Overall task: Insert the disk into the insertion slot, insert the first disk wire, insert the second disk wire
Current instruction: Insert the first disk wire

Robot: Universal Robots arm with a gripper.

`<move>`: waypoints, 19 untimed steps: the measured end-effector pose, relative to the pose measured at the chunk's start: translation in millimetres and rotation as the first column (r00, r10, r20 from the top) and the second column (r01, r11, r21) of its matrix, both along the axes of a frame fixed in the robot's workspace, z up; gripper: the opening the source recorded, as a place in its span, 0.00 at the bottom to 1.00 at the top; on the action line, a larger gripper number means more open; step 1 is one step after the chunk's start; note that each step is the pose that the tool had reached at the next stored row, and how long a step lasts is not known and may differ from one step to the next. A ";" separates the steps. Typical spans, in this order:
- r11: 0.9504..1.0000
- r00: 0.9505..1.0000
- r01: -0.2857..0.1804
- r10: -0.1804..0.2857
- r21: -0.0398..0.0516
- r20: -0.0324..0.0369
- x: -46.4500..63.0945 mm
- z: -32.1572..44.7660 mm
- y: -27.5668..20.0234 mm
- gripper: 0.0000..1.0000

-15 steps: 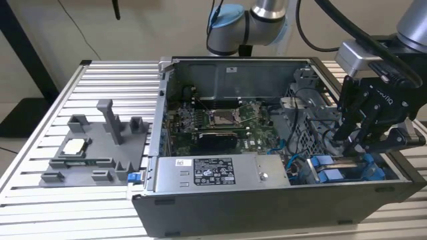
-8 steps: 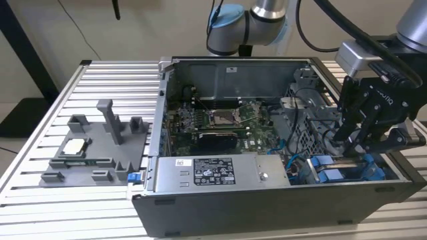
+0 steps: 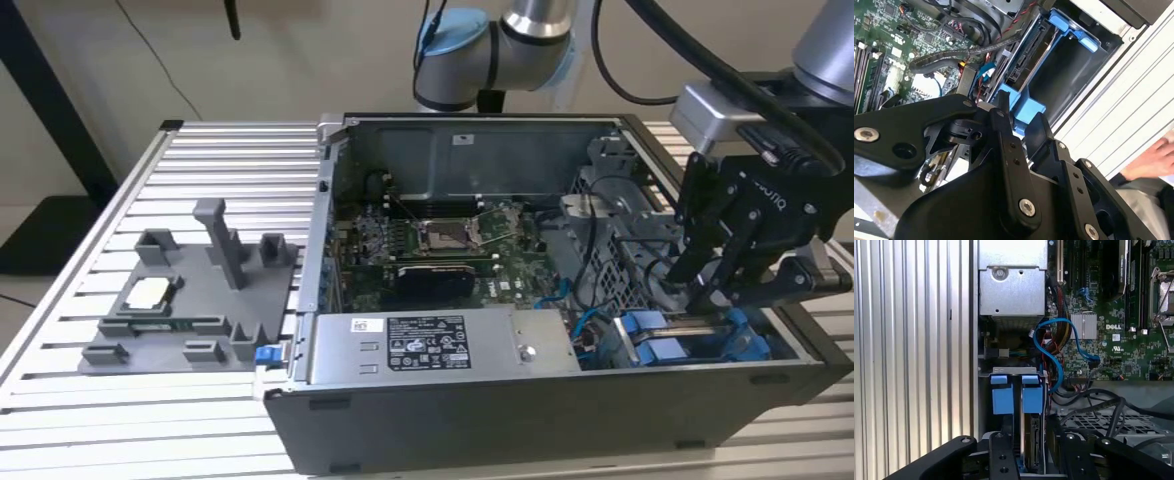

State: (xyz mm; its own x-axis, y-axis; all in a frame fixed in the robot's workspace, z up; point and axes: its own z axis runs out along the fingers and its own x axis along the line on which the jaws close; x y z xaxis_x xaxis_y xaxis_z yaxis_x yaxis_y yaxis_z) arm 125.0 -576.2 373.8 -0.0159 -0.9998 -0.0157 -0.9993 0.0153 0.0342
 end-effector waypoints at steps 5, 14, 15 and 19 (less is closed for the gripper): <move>1.000 1.000 0.000 0.000 0.000 0.000 0.0 -0.5 0.1 0.40; 1.000 1.000 0.000 0.000 0.002 0.000 -0.1 14.1 0.6 0.40; 1.000 1.000 0.000 0.000 0.002 0.000 -0.1 21.4 0.9 0.40; 1.000 1.000 0.000 0.000 0.002 0.000 -0.5 35.3 1.8 0.40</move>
